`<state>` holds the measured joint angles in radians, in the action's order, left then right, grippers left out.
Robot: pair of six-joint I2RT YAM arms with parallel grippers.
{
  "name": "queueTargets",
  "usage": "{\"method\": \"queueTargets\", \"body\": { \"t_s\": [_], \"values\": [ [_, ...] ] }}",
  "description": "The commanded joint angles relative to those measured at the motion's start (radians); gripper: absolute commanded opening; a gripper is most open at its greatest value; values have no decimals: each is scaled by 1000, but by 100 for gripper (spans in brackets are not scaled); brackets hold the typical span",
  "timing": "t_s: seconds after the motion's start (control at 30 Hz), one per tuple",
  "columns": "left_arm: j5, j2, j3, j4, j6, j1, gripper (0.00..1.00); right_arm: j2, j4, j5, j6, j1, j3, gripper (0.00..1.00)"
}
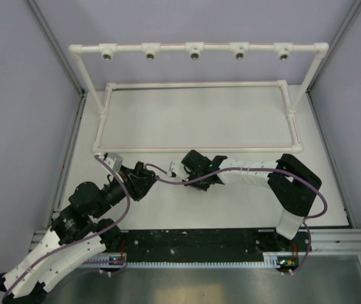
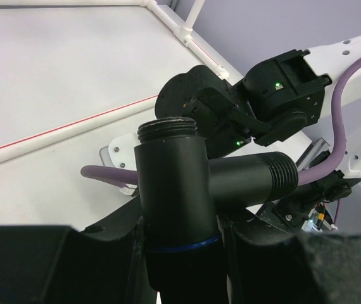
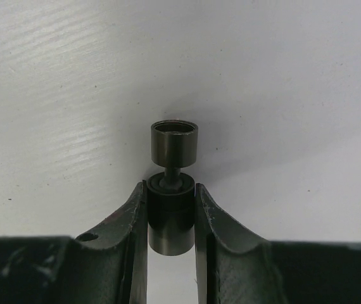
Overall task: Install the water faucets
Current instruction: Place the adaptor at the center of the board.
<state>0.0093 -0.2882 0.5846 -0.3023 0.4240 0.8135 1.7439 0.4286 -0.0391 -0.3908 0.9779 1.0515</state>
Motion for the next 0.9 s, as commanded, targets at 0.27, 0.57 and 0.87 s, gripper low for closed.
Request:
{"method": "queueTargets", "body": {
  "t_s": [0.27,0.57,0.87],
  "values": [
    [86,24,86,23,-45,1,0,-34,-111,28,-16,5,-36,41],
    [150,38,86,31,-44,1,0,-92,-175,154,58,-62,-61,42],
    [224,32,84,72,-47,1,0,-172,-312,229,203,-107,-120,44]
  ]
}}
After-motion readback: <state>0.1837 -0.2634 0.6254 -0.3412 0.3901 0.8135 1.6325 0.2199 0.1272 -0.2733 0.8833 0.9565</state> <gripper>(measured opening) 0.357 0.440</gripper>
